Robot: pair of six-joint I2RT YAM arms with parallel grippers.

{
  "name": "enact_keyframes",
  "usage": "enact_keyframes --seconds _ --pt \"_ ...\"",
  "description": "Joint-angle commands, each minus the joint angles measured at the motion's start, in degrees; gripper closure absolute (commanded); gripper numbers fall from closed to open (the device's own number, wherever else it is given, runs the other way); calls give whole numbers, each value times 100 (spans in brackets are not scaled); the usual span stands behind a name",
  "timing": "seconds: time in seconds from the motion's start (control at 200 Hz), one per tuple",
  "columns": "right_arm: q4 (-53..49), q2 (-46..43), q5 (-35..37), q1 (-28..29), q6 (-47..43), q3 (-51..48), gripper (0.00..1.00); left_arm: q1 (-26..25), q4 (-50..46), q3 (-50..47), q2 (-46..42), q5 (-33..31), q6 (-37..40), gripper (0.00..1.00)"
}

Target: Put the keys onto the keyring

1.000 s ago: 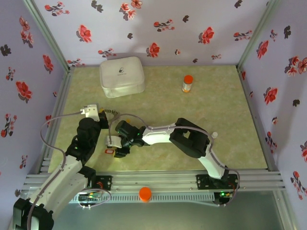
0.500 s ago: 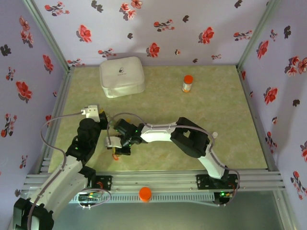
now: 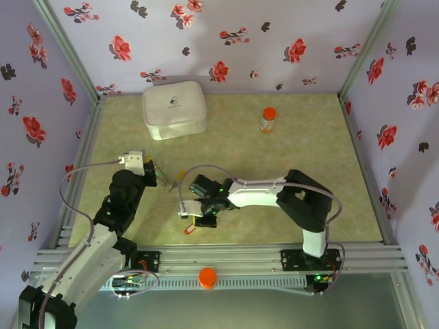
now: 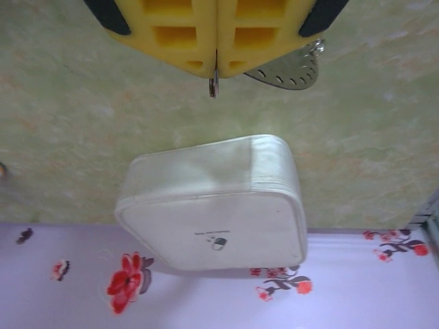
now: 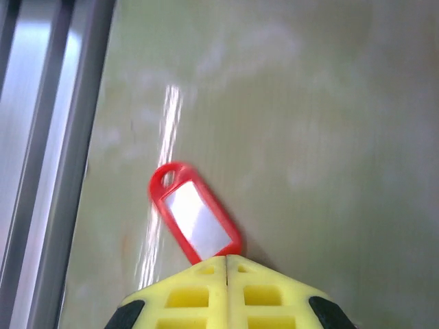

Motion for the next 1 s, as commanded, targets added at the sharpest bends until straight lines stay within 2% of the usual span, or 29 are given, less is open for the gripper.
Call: enact_keyframes --seconds 0.0,0.175,0.285,0.46,0.56,0.71,0.995 --pt "-196 -558 448 -196 837 -509 100 -36 530 34 87 734 178 100" --pt "-239 -1702 856 -354 2203 -1375 100 -565 1207 47 383 1210 307 100" --pt "-288 -2329 1303 -367 3378 -1795 100 -864 1675 3 776 1484 540 100" --pt "-579 -2583 1770 -433 4743 -1916 100 -1160 1953 153 1310 2323 1005 100" --pt "-1078 -2365 1943 -541 5102 -1698 100 -1297 1939 253 1506 2678 1277 100" --pt "-1778 -2124 1831 -692 5228 -1513 100 -1366 1938 354 1697 3107 1305 100" --pt "-1608 -2208 1580 -982 5404 -1697 100 -1532 1897 412 1987 3204 1462 100"
